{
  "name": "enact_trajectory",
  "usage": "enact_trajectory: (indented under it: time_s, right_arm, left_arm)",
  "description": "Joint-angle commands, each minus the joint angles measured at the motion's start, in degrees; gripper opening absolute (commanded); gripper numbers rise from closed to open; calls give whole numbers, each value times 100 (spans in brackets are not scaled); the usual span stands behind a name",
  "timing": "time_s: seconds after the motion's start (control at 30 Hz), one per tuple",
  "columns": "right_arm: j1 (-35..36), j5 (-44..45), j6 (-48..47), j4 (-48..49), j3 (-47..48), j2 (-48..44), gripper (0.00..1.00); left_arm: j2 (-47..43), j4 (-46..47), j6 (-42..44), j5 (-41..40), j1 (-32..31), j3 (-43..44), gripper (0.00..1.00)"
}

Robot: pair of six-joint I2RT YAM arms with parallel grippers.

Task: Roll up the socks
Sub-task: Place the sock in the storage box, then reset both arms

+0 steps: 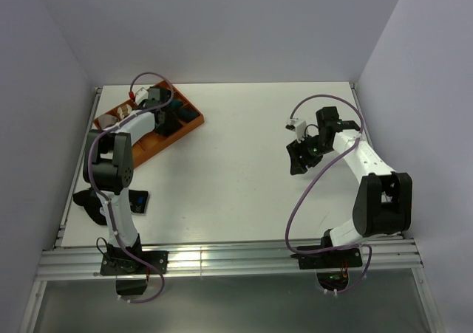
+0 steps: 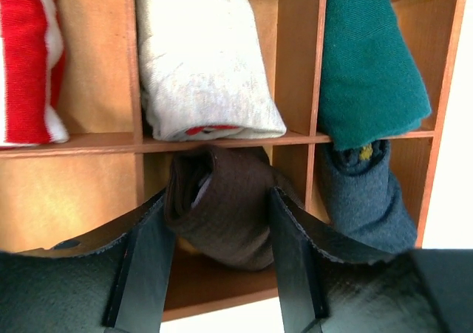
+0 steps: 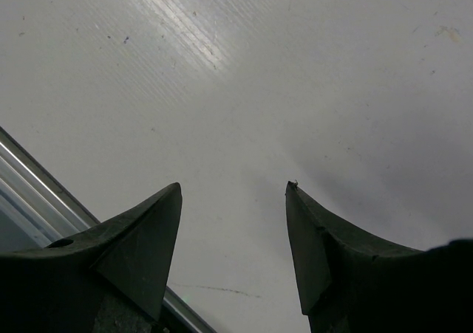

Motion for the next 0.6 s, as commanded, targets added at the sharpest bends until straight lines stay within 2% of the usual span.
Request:
enact_trajectory:
  time_s: [0.0, 0.37, 0.57]
  right_arm:
    - [-48, -24, -74, -28, 126, 48, 65]
    - [-48, -138, -74, -107, 267, 163, 66]
    - [-57, -112, 48, 51, 197, -91, 67]
  left_arm:
    - [-460, -175, 259, -96, -30, 71, 56]
    - [-960, -439, 154, -526, -127, 90, 58]
    - [-1706, -211, 381, -238, -311, -288, 58]
